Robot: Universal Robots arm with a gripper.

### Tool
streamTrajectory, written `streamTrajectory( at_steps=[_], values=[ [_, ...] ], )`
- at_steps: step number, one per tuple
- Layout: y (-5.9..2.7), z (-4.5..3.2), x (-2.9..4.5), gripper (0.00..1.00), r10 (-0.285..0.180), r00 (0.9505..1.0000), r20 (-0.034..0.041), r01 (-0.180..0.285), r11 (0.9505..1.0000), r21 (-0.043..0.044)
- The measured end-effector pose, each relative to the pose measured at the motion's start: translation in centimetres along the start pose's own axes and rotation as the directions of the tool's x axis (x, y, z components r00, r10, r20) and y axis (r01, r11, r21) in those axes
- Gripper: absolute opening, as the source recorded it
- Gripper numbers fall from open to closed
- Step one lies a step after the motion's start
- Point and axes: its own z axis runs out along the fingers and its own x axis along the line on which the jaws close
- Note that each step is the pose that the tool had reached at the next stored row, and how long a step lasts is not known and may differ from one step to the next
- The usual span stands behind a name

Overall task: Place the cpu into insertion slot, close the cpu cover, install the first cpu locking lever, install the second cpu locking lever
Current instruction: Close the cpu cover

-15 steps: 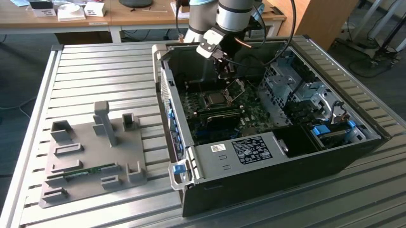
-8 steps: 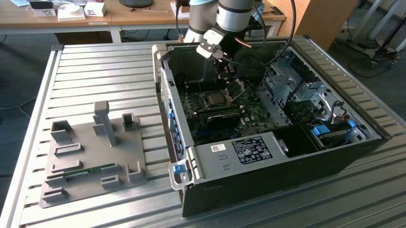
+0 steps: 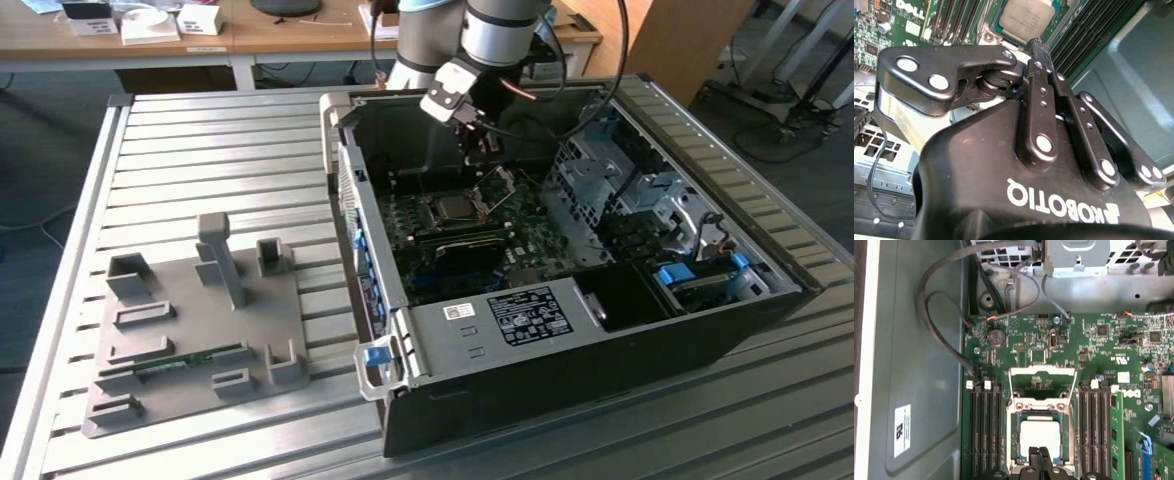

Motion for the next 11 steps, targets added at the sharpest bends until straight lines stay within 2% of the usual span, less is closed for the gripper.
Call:
streamTrajectory(
  at_steps=[11],
  values=[
    [0.27, -0.06, 0.01, 0.11, 0.000, 1.0000, 0.0003, 0.000, 1.0000, 0.0001]
  ],
)
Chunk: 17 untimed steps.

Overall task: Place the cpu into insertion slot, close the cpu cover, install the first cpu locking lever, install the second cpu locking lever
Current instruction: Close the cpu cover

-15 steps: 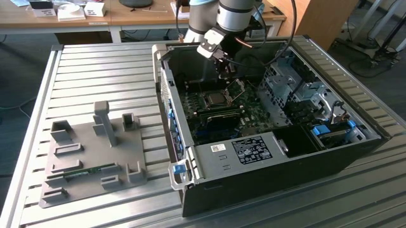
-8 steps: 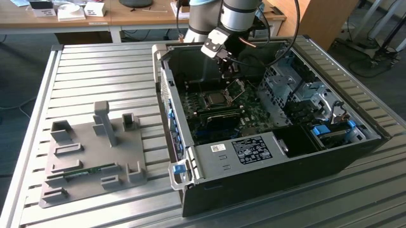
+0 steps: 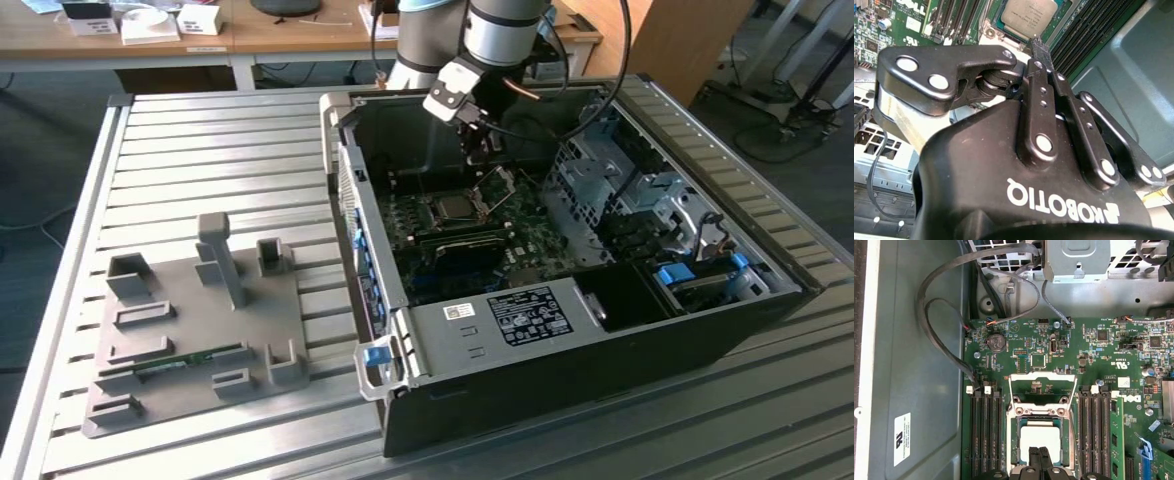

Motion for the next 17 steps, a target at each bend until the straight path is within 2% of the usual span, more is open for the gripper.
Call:
streamTrajectory(
  at_steps=[7, 17],
  values=[
    [0.27, -0.22, 0.01, 0.11, 0.000, 1.0000, -0.0001, 0.000, 1.0000, 0.0000],
    [2.80, -0.14, 0.03, 0.11, 0.000, 1.0000, -0.0002, 0.000, 1.0000, -0.0001]
  ],
)
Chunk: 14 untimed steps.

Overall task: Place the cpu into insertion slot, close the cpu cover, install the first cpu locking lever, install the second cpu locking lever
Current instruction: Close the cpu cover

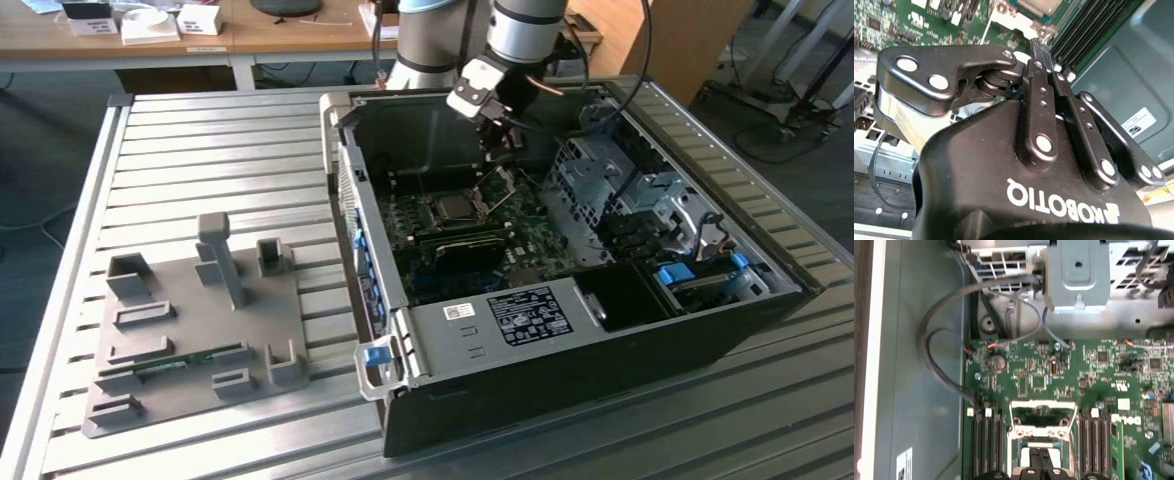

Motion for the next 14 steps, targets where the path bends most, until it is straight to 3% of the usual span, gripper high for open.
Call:
streamTrajectory(
  at_steps=[14],
  values=[
    [3.97, 0.13, 0.04, 0.11, 0.000, 1.0000, 0.0000, 0.000, 1.0000, 0.0000]
  ],
)
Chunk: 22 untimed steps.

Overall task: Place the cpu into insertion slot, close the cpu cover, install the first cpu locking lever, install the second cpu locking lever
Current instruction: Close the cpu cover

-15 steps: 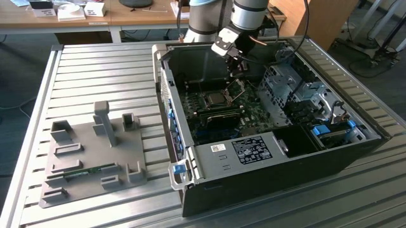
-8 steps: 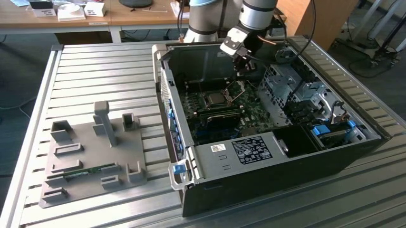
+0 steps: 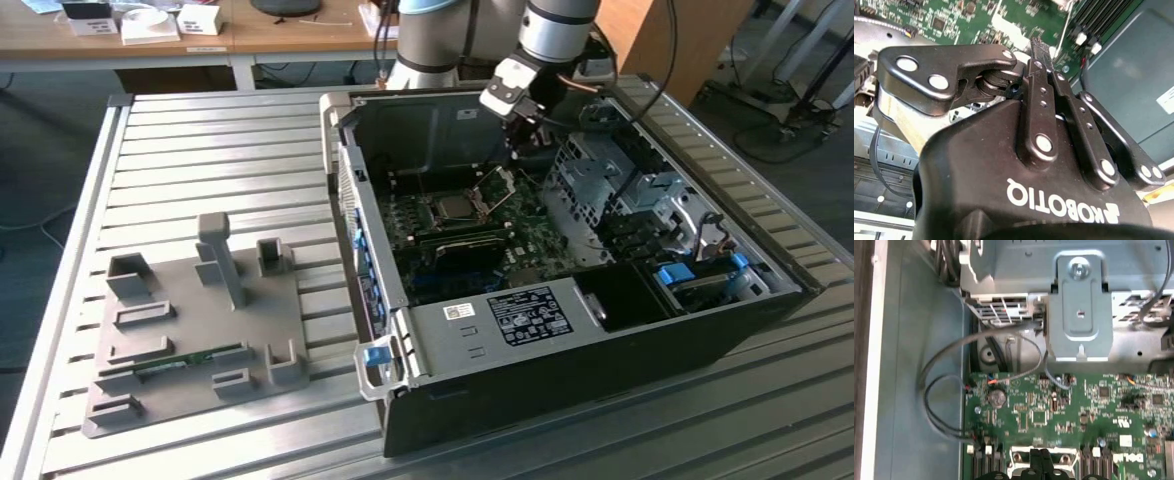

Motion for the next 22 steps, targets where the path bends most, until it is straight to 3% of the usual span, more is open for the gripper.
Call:
streamTrajectory(
  at_steps=[2, 9, 14, 22],
  values=[
    [0.75, 0.02, 0.01, 0.11, 0.000, 1.0000, 0.0001, 0.000, 1.0000, 0.0000],
    [2.10, 0.12, 0.03, 0.11, 0.000, 1.0000, 0.0001, 0.000, 1.0000, 0.0001],
    [2.21, 0.84, 0.02, 0.11, 0.000, 1.0000, -0.0001, 0.000, 1.0000, 0.0001],
    [2.21, 0.90, 0.02, 0.11, 0.000, 1.0000, 0.0001, 0.000, 1.0000, 0.0001]
  ],
)
